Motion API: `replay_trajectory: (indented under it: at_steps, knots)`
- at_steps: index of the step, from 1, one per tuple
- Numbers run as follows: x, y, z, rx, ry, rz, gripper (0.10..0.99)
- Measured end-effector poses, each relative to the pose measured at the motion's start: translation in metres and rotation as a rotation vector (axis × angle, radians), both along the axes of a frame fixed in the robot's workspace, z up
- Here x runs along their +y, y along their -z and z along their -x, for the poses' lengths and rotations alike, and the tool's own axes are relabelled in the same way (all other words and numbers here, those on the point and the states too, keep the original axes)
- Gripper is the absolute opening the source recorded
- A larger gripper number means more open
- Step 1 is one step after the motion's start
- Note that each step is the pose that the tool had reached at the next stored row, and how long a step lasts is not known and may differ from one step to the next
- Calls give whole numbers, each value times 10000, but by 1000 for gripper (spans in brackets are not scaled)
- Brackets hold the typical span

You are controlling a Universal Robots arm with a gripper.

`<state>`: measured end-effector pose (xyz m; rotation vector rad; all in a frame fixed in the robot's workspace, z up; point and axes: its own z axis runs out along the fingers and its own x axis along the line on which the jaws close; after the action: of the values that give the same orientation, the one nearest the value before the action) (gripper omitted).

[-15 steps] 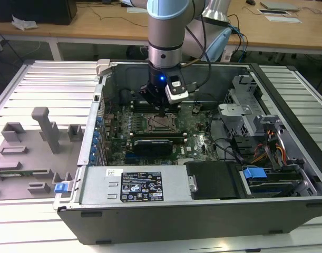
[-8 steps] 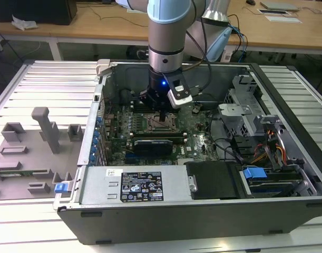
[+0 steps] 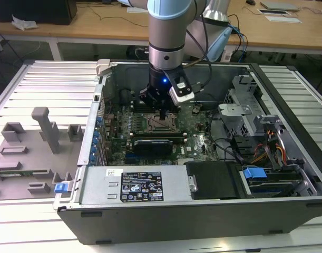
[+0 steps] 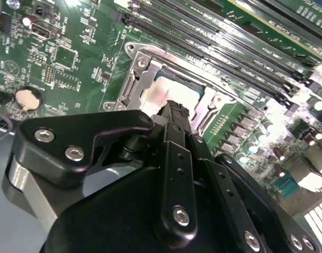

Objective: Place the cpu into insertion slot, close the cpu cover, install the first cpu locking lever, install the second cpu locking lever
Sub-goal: 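Install the first cpu locking lever, then install the second cpu locking lever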

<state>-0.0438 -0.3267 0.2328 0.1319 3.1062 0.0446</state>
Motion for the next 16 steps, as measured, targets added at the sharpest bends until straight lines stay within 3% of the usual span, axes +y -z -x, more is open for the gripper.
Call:
replay_trajectory:
  at_steps: [2, 16]
  knots:
    - [1, -44, 0, 0, 0, -1, 106]
    - [1, -49, -1, 1, -1, 6, 106]
